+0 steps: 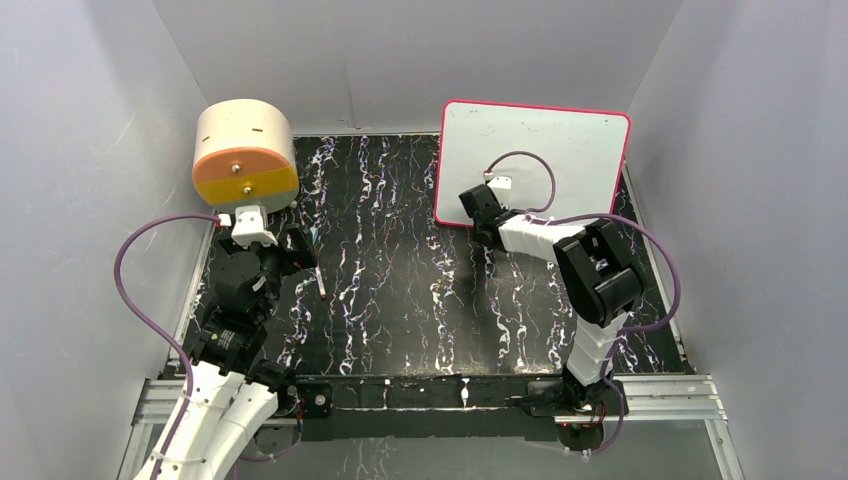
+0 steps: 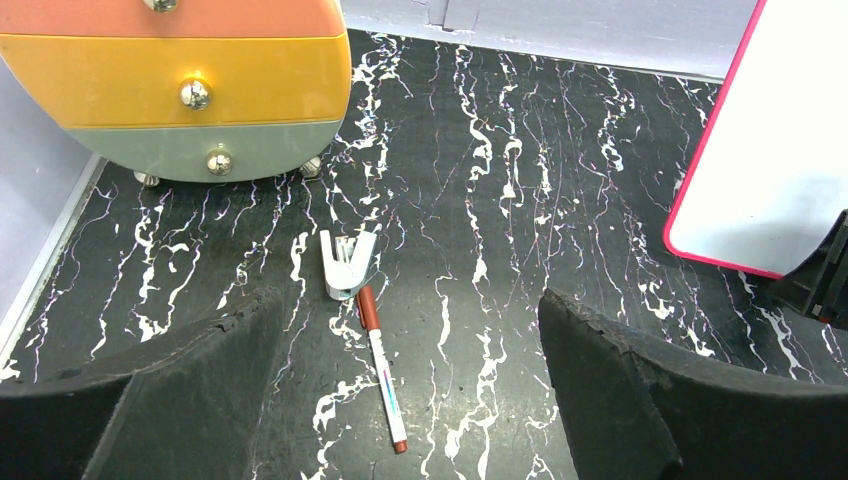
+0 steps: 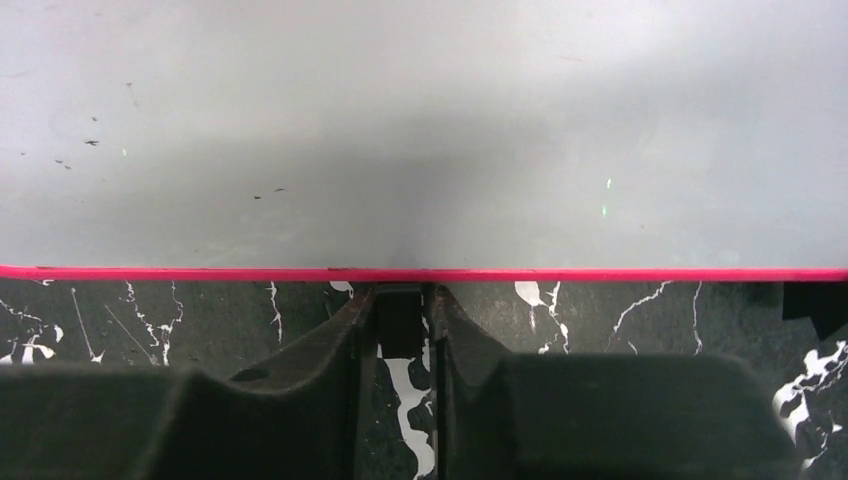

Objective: Write a sentence on the whiteboard
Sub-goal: Move the whiteboard stand to the center of the board.

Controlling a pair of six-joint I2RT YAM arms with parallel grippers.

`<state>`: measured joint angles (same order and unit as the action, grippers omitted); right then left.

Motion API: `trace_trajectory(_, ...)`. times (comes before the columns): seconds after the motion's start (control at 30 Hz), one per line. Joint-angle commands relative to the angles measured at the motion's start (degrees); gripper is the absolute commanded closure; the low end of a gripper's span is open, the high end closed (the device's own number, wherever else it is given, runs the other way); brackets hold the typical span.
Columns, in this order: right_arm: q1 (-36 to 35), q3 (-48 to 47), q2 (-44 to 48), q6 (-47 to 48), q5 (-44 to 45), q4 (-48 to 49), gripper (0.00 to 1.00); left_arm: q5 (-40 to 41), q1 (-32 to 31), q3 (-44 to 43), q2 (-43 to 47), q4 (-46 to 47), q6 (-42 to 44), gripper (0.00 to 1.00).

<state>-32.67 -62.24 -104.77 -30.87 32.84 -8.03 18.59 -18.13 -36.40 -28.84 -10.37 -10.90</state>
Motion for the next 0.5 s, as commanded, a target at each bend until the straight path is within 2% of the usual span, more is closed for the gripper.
trace_trajectory(0.0,-0.1,-1.4,-0.1,1.8,1.1,3.9,0.73,0.0,0.0,-0.6,0.0,0.8,0.6,0.05)
trace_trajectory(0.27,-2.8,5.8,3.9,5.8,-4.6,9.7,1.00,-0.1,0.0,-0.7,0.4,1.0,0.7,0.05)
trace_trajectory(0.47,-7.2,13.5,9.4,7.9,-8.8,14.8,1.00,0.8,0.0,-0.9,1.1,0.5,0.7,0.05)
